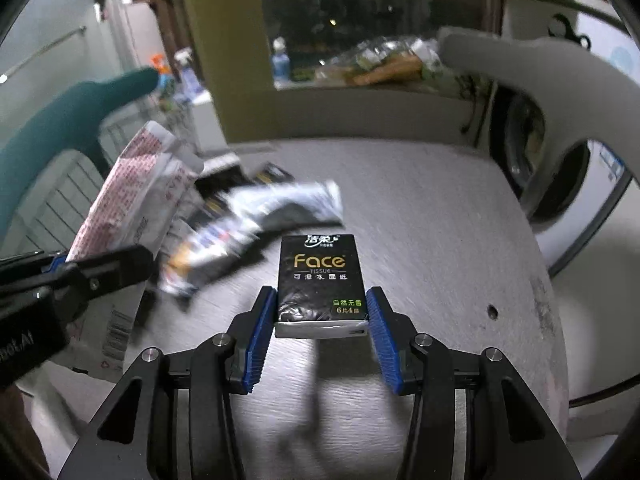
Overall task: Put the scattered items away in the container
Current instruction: 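Carry the tissue pack and snack bar into the basket and release both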
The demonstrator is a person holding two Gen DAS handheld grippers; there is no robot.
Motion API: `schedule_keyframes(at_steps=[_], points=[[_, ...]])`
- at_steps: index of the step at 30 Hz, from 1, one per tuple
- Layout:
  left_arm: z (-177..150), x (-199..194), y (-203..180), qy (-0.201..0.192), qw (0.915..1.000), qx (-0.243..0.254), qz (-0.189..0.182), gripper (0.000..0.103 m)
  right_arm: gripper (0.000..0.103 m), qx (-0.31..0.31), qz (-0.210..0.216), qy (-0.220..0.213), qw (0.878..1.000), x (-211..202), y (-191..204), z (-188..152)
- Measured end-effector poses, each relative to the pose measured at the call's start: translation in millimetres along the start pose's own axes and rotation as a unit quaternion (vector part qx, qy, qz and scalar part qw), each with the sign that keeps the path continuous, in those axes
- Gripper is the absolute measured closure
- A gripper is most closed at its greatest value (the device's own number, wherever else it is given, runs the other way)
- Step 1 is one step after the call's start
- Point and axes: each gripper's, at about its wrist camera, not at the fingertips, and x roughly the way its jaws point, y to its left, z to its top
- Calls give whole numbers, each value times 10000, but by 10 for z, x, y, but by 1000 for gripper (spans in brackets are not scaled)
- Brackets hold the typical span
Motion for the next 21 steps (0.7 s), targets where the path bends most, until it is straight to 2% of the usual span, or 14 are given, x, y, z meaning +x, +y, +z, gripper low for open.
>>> schedule_keyframes(at_steps=[3,7,9,12,14,17,19,21], points=[[116,-293,212,-348,9978,-515,250,93,56,-114,233,-278,9993,-205,251,181],[192,-546,651,-680,9872,-1318,585,93,56,-365,733,-487,9955,-332,661,469],[221,-592,884,-730,9795,-1678,847,93,56,-629,951,-494,9923,-302,913,573],[218,-540,1192,-624,9691,-2133,1071,93,56,-968,1338,-275,9859,-124,1256,686],[204,-470,1287,-547,9666,-2241,1120,93,56,-1170,1431,-1,9828,46,1425,724],[151,-400,1383,-417,9648,-2360,1085,93,56,-1374,1386,151,9806,172,1567,708],[166,-372,1328,-378,9682,-2244,1041,92,55,-1407,1393,156,9801,207,1593,684],[161,-415,1274,-527,9703,-2153,971,89,53,-1365,1377,76,9810,214,1577,679]])
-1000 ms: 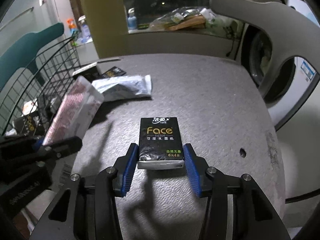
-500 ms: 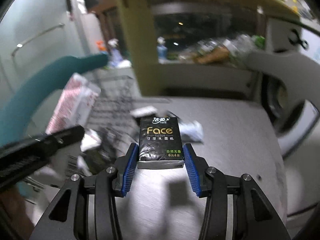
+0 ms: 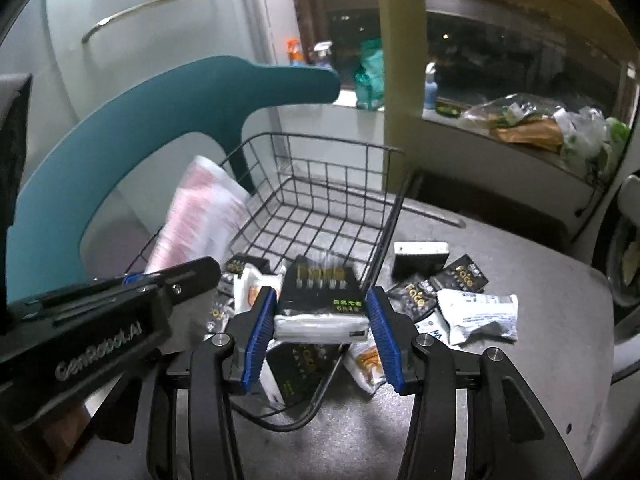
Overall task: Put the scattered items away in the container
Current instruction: 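Carry the tissue pack and snack bar into the basket and release both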
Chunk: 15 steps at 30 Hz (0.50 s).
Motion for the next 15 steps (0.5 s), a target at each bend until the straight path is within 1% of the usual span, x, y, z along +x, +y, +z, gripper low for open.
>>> schedule_keyframes(at_steps=[1,3,6,8,11,13,15], points=[[-9,-35,-5,-68,10000,11,-27,78,52,11,-3,-19,10000,-1,-4,-7],[-22,-87,-4,-150,9999,29,-42,65,52,42,-49,-36,10000,-39,-27,-42],[-25,-118,7,-142,9998,67,-151,64,52,141,-154,-167,9996,-169,-112,-81],[-81,-154,-52,-114,9994,185,-261,64,52,230,-286,-279,9989,-281,-190,-124],[-236,-198,-235,-11,9976,535,-431,64,52,411,-581,-356,9968,-434,-362,-266],[-401,-205,-412,138,9948,857,-525,64,52,490,-822,-316,9949,-495,-481,-403],[-556,-221,-562,163,9919,1121,-580,64,52,605,-1119,-254,9915,-543,-629,-577]])
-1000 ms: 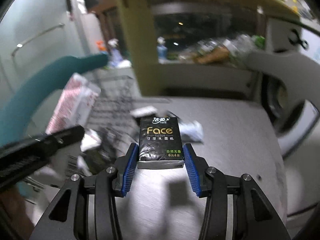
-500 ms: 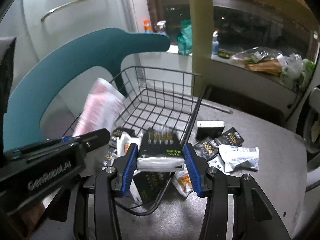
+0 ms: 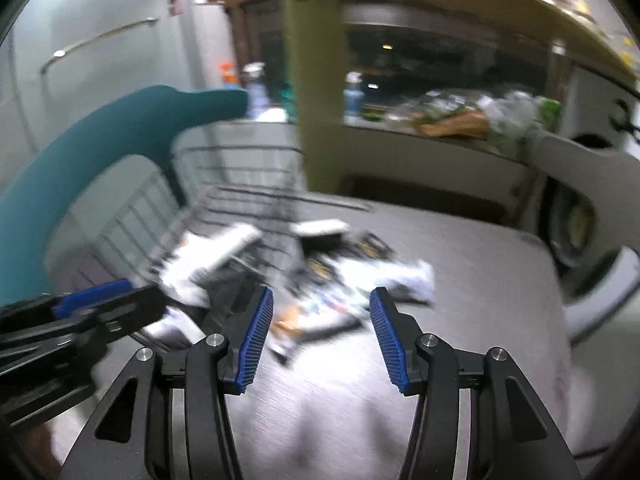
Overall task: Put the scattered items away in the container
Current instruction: 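Carry the tissue pack and snack bar into the basket and release both, then move the left gripper toward the blue-printed snack bar on the table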
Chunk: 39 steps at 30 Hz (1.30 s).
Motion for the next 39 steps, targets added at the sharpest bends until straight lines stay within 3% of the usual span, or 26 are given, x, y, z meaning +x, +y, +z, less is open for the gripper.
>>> schedule_keyframes(at_steps=[6,13,16,19,29,33,39], points=[[-309,241,-613,343,9943,955,-334,56,52,513,-624,371,9960,108,-591,-494],[-407,867,-944,560,9857,1590,-19,56,51,869,-884,611,9904,371,-1111,-792],[-362,1113,-990,527,9812,1817,375,56,51,863,-966,663,9894,506,-1165,-793],[-299,1299,-952,558,9786,1900,563,56,51,935,-875,675,9895,576,-1218,-788],[-185,1633,-764,702,9774,1872,693,55,51,871,-701,616,9918,713,-1138,-723],[-158,1701,-771,670,9770,1893,721,42,51,868,-661,623,9921,776,-1107,-707],[-95,1826,-759,677,9766,1868,826,38,51,979,-626,609,9914,804,-1147,-721]])
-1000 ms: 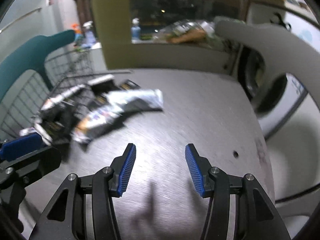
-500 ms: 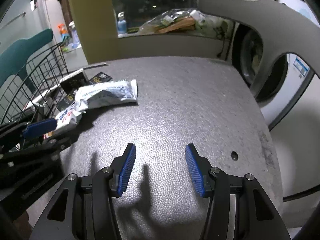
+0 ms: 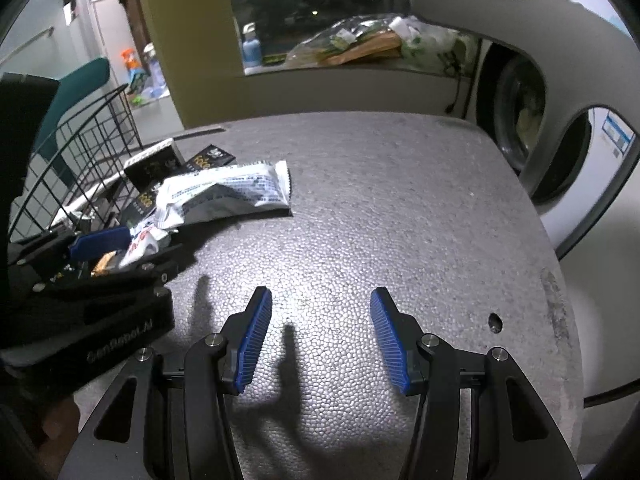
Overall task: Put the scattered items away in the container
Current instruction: 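Move the left gripper toward the blue-printed snack bar on the table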
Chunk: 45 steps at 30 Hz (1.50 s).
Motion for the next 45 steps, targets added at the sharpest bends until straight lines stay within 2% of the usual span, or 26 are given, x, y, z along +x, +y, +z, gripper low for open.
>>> schedule_keyframes(at_steps=[3,5,6,12,13,15,17,18,19,21,24,29,31,40,45], points=[[2,34,-36,21,9999,42,110,38,51,48,29,-9,10000,-9,-33,-3],[-1,23,-50,14,9998,43,179,47,51,74,47,-40,10000,-29,-53,-1],[-1,8,-48,2,9998,17,211,55,51,82,57,-55,9999,-39,-59,2],[-10,-116,-120,76,9996,-108,-256,84,51,89,106,-103,9999,-84,-80,3],[-12,-131,-161,105,9993,-88,-356,84,51,96,95,-131,9998,-103,-86,4],[-14,-187,-230,6,9996,3,-290,84,51,105,93,-162,9998,-134,-103,8],[3,-262,-259,-192,9998,63,-32,82,51,124,106,-170,9997,-155,-120,9],[22,-285,-269,-268,9995,113,118,74,51,133,126,-171,9997,-163,-125,6],[45,-293,-269,-316,9991,154,248,58,51,136,133,-174,9997,-170,-130,2],[85,-264,-256,-357,9984,197,400,37,51,152,127,-177,9996,-177,-143,1],[114,-148,-196,-237,9982,198,519,36,51,205,179,-181,9995,-186,-159,5],[89,19,-112,37,9993,136,349,36,51,162,213,-192,9995,-194,-122,2],[83,75,-107,90,9993,153,316,30,51,156,219,-184,9995,-189,-109,2],[-14,-27,-213,5,9998,156,101,29,51,272,183,-97,9994,-124,-161,-18],[-47,-172,-249,-64,9998,38,-196,29,51,473,176,-94,9987,-124,-302,-21]])
